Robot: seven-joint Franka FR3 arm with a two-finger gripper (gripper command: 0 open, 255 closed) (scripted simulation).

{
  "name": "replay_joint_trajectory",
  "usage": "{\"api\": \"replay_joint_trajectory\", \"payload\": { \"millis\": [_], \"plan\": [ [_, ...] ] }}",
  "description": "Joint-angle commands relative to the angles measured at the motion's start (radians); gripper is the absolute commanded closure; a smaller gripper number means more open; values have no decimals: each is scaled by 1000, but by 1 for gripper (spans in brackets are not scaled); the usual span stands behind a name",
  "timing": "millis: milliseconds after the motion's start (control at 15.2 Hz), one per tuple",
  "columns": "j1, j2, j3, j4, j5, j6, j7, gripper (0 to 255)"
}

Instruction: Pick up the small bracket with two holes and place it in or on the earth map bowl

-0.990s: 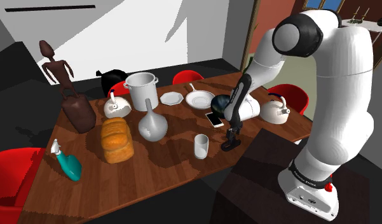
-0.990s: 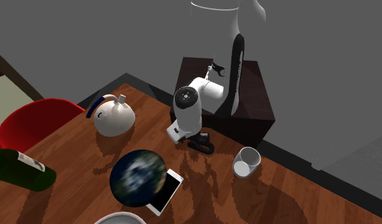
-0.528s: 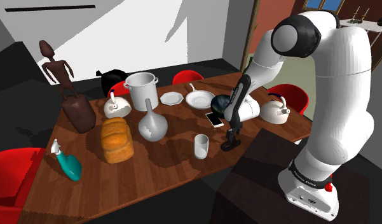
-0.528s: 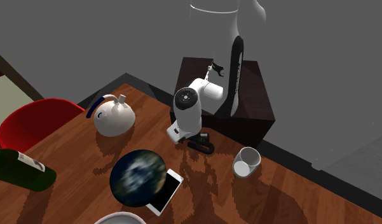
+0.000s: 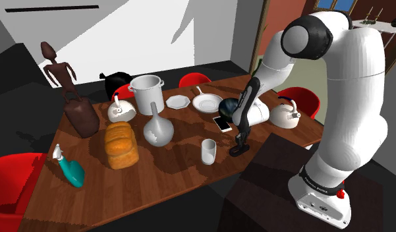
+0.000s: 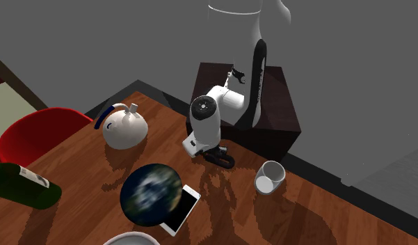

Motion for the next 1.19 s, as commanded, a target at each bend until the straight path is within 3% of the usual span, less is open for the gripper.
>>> {"api": "replay_joint_trajectory", "payload": {
  "millis": [0, 1122],
  "plan": [
    [0, 0, 0, 0, 0, 0, 0, 255],
    [66, -284, -88, -73, -93, -211, 72, 255]
  ]
}}
